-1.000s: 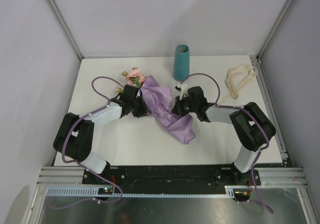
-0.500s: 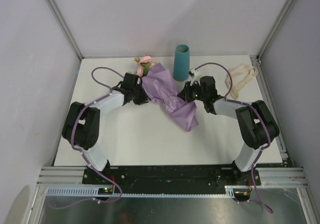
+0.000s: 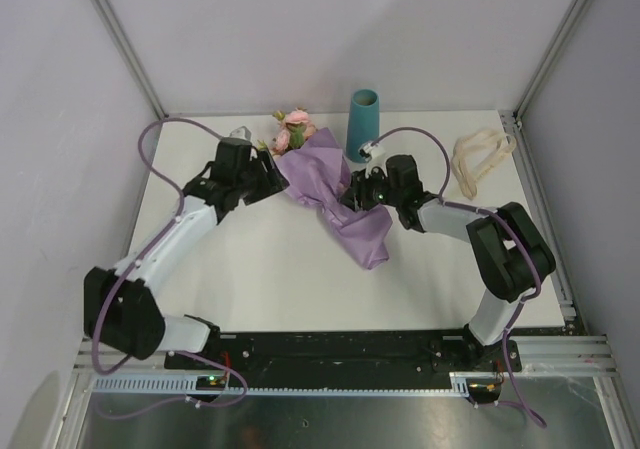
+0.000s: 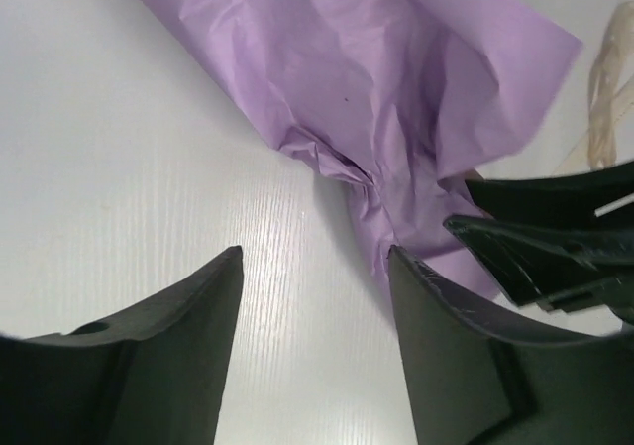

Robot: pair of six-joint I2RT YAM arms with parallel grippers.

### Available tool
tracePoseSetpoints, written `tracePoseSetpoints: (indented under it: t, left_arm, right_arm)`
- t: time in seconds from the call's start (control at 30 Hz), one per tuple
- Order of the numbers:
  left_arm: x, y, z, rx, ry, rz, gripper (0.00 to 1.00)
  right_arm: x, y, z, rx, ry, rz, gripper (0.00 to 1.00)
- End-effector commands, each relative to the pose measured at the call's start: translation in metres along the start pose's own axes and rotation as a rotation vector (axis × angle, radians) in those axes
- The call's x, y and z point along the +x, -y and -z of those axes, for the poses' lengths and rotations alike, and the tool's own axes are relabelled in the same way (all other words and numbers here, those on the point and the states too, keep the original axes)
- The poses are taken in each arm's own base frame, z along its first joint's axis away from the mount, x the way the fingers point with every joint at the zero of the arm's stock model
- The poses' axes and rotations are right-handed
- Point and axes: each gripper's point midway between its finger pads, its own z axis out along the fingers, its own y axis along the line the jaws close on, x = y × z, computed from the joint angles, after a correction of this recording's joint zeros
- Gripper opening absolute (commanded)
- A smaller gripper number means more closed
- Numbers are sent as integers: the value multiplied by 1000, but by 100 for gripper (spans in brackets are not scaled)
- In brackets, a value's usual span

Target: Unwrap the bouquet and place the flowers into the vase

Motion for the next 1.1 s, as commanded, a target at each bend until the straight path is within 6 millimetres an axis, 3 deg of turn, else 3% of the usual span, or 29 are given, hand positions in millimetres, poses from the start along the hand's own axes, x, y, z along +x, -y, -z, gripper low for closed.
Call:
tracePoseSetpoints:
  t: [0.0, 0.3, 0.57, 0.87, 1.07]
  left_arm:
    - [-6, -6, 41, -12, 29, -97, 69]
    - [20, -27, 83, 7, 35, -173, 98]
    - [33, -44, 91, -14, 32, -239, 100]
    - [29, -56, 98, -75, 69, -249, 100]
    - [24, -63, 105, -112, 97, -256, 100]
  right_arm:
    - [-42, -1, -2, 32, 92, 97, 48]
    - [-56, 24, -13, 157, 120, 185, 56]
    - [-57, 28, -25, 168, 106, 207, 51]
    - [-40, 1, -33, 88, 46, 208, 55]
    - [-32, 19, -30, 190, 11, 250, 61]
